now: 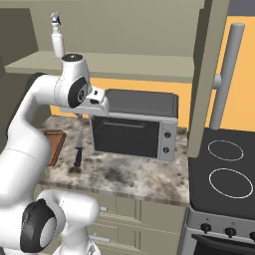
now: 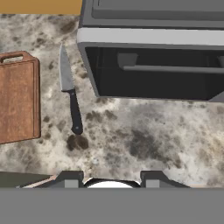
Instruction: Move the cutting board and knife to the sink. Then move spray from the cabinet to the counter.
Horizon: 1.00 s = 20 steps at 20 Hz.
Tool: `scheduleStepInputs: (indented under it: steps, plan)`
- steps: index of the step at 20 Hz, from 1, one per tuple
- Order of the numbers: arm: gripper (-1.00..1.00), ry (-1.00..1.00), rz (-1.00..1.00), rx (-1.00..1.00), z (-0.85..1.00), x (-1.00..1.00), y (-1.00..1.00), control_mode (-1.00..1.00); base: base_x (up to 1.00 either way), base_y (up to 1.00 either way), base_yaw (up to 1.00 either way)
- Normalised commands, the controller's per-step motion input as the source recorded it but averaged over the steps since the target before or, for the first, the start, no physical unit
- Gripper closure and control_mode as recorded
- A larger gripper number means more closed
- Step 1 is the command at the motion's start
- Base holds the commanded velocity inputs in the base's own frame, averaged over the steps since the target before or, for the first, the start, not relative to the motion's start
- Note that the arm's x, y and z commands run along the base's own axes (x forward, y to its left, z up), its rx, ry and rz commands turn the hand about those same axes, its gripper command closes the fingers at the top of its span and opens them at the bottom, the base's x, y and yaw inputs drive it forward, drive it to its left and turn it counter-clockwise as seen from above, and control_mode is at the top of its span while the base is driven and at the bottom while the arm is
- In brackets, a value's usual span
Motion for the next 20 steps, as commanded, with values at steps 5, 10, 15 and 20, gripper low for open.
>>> scheduleStepInputs:
  steps: [5, 10, 15, 20]
  plan:
    - [-1.00, 0.00, 0.01, 0.00, -0.03, -0.13, 0.04, -1.00, 0.00, 0.00, 0.00]
    - [-1.00, -0.06, 0.00, 0.00, -0.15, -0.27, 0.35, -1.00, 0.00, 0.00, 0.00]
    - [-1.00, -0.18, 0.00, 0.00, -0.11, -0.20, 0.49, -1.00, 0.00, 0.00, 0.00]
    - [-1.00, -0.06, 0.00, 0.00, -0.13, -0.01, 0.59, -1.00, 0.00, 0.00, 0.00]
